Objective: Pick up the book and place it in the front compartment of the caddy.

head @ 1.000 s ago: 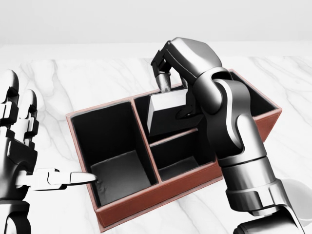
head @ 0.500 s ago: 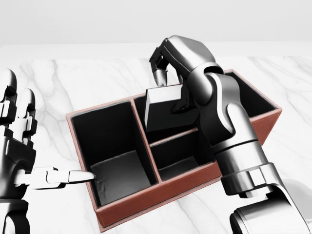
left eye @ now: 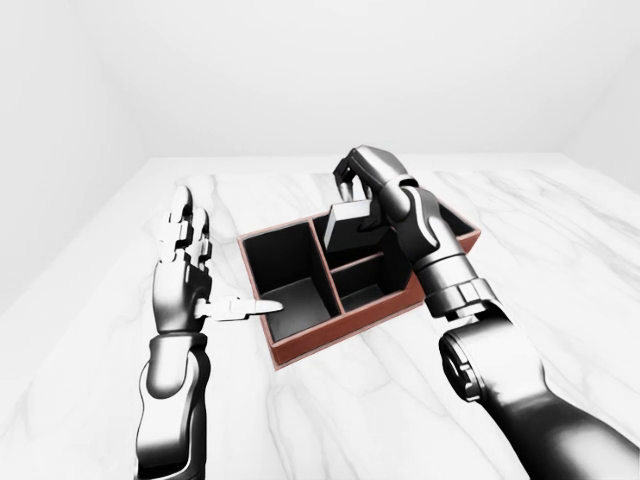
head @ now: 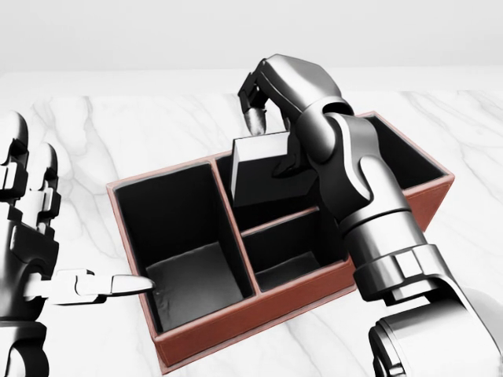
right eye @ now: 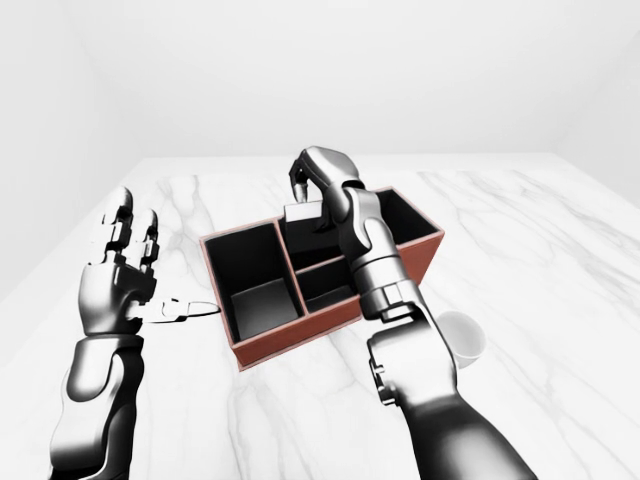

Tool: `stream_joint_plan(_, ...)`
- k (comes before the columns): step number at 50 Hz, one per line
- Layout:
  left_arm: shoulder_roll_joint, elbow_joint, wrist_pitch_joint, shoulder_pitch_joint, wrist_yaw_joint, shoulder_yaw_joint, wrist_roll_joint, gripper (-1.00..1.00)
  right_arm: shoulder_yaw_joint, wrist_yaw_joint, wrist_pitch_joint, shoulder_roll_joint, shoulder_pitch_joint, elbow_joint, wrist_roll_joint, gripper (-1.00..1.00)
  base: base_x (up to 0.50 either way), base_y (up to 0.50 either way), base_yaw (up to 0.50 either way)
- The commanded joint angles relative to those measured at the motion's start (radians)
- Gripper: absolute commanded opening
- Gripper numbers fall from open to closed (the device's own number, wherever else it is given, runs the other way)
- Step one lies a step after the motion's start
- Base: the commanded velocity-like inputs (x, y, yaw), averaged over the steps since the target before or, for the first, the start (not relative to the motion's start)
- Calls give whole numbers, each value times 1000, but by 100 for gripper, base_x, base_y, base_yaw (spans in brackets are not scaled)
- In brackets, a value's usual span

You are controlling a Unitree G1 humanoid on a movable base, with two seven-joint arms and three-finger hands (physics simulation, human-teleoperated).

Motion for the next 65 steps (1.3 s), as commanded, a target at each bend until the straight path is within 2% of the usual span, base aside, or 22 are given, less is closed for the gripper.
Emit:
stream_joint_plan(1,-1,1,0,3,0,-2,1,100,-13,-84,-54,-6,-56,99,-6,-100,0,0,0)
stream_joint_plan(11,-1,-2,0,3,0,-2,2,100,-7,-146,-105,-14,-101,208,-9,-100,0,0,0)
stream_joint_plan(36,-1,-1,0,2,1,-1,2,100,4,-256,-105,-26,-151,392,-42,-100,0,0,0)
stream_joint_plan(65,0,5,0,0,0,-1,4,100,9,-284,-105,-8,-161,442,-55,-100,0,0,0)
